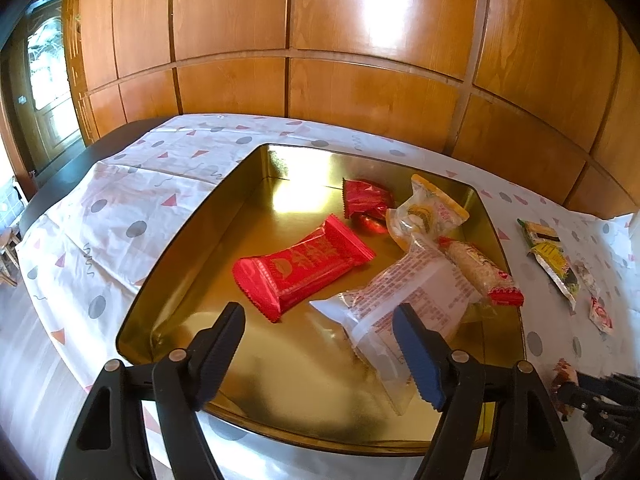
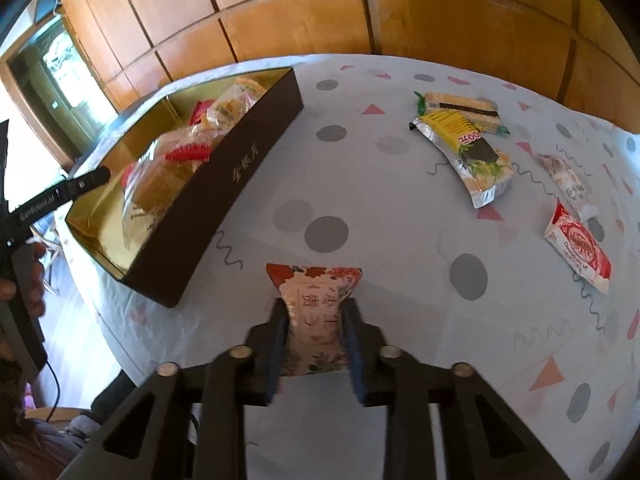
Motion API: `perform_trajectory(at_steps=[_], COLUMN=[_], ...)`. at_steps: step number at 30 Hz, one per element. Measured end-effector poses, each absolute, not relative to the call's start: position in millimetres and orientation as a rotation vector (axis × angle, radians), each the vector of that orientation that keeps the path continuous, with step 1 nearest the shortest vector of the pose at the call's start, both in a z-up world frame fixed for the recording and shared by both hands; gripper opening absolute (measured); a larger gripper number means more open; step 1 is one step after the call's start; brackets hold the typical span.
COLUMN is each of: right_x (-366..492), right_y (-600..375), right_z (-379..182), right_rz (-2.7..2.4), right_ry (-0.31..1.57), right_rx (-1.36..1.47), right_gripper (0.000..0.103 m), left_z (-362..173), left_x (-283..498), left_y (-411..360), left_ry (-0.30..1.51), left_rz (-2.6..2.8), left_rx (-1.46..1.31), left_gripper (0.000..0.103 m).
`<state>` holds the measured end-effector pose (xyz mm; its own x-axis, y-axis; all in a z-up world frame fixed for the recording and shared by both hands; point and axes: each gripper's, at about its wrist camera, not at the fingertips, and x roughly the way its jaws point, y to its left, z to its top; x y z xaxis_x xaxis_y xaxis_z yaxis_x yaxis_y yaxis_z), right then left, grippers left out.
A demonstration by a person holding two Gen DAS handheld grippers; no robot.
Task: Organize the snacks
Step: 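Carry the floral white packet over the tin with the right gripper, then lower the floral packet into the tin and open the right gripper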
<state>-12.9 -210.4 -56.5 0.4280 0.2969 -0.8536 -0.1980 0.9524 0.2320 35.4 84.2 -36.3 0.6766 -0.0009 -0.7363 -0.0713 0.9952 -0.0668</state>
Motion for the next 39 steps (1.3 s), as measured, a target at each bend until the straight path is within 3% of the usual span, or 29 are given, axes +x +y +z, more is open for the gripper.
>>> perform_trajectory(at_steps=[14, 23, 31, 39], right_x=[-13, 3, 38, 49], right_y=[-189, -113, -38, -19], right_z=[-32, 12, -15, -29], right_rz=[0.362, 0.603, 0.699, 0.635], right_ry=[1.030, 0.950, 1.046, 1.018], right_rx=[0.095, -0.023, -0.196, -0.228], right_gripper=[0.022, 0.022, 0.023, 0.023], left_z=[-36, -34, -34, -42], left_x=[34, 33, 31, 32], left_y=[93, 104, 117, 121], left_ry=[0.819, 0.806, 0.804, 0.826], left_rz=[0.073, 0.110, 0.132, 0.130], left_rx=[-0.089, -0.100, -0.120, -0.125], left_gripper=[0.077, 0.077, 0.077, 0.077])
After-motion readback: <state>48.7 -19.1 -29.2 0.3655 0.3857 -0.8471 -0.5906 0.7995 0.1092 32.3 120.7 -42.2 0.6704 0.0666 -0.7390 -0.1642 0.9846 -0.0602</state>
